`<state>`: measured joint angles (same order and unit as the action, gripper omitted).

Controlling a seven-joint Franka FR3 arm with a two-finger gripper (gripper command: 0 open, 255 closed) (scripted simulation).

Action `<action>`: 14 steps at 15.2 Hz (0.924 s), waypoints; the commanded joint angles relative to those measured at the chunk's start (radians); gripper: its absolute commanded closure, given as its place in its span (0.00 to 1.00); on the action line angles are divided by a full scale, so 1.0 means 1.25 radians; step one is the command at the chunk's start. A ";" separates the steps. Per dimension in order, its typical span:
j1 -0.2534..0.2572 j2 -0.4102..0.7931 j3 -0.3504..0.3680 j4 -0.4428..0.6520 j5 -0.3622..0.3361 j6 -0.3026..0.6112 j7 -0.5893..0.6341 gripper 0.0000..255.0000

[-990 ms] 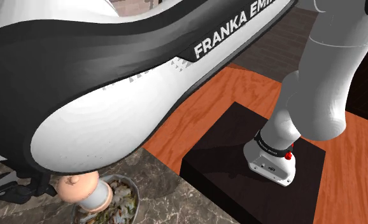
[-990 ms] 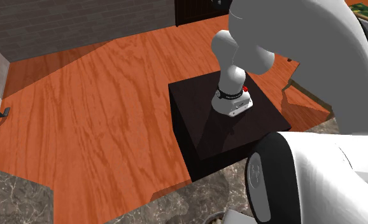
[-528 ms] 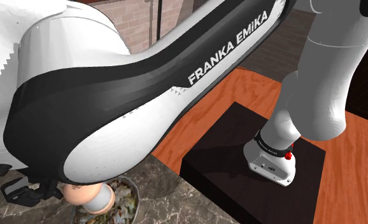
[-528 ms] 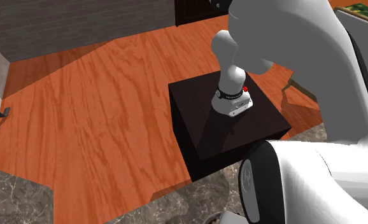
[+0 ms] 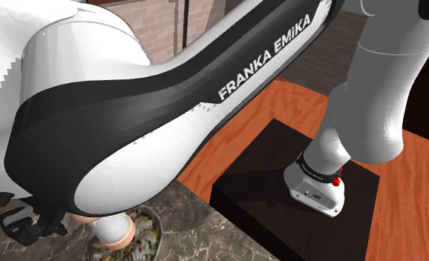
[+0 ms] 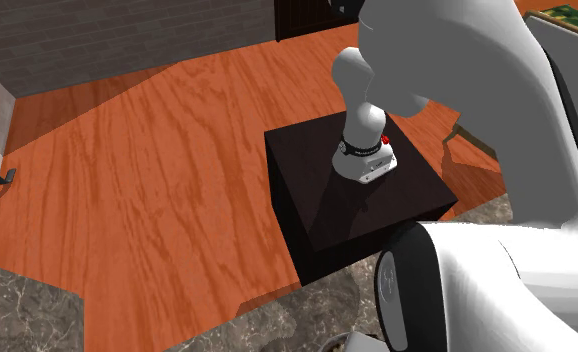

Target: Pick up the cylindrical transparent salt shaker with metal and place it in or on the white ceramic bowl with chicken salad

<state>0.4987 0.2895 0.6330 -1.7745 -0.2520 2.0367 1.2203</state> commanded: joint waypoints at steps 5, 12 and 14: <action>-0.003 -0.028 0.009 0.046 0.023 -0.069 -0.015 0.00; -0.004 -0.034 0.011 0.061 0.028 -0.088 -0.018 0.00; -0.004 -0.034 0.011 0.061 0.028 -0.087 -0.018 0.00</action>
